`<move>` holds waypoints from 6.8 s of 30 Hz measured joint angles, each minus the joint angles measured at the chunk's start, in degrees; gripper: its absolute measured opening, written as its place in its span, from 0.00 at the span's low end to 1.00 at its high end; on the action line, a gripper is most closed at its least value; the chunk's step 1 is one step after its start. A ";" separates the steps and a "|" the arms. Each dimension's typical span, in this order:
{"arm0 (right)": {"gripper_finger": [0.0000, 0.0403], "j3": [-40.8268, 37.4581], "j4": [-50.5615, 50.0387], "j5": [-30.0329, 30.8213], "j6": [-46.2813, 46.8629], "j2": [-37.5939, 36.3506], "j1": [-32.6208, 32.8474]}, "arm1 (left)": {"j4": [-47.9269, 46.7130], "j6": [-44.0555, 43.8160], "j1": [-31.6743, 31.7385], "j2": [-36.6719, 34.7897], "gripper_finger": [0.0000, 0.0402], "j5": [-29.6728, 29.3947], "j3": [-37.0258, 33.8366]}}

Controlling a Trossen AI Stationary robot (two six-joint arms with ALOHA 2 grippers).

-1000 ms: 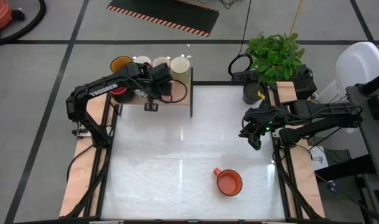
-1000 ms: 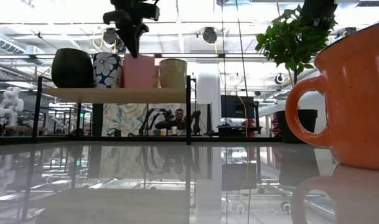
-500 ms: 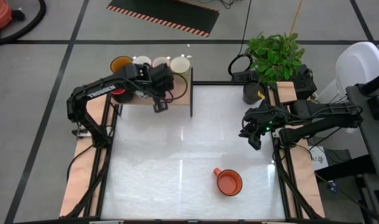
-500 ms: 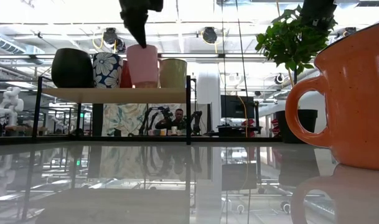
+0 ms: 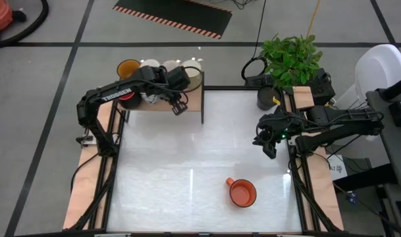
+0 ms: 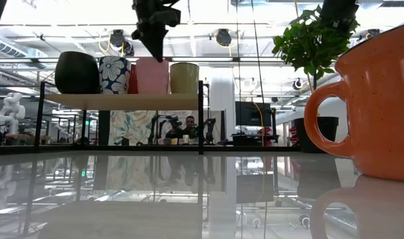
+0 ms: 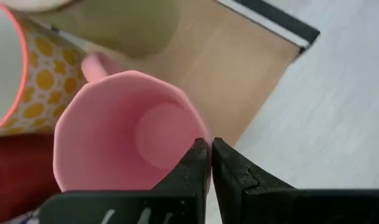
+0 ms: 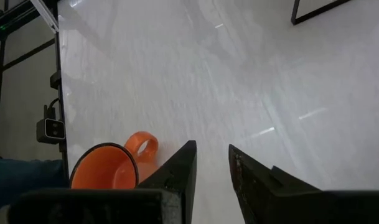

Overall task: Place coffee mugs
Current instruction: Put the pink mug on the shelf, then put the orange mug on the shelf

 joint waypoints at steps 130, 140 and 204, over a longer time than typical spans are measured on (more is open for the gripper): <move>0.03 -18.47 26.09 -5.76 31.62 19.65 23.66 | 9.78 -16.08 -22.89 -10.09 0.51 -6.49 -0.07; 0.01 -15.04 28.86 -1.94 45.71 19.10 18.80 | 9.85 -14.69 -23.67 -10.09 0.51 -5.45 -0.07; 0.02 51.71 5.70 5.36 6.16 52.68 -25.86 | -4.10 -21.01 -27.97 -22.25 0.51 -24.81 -0.09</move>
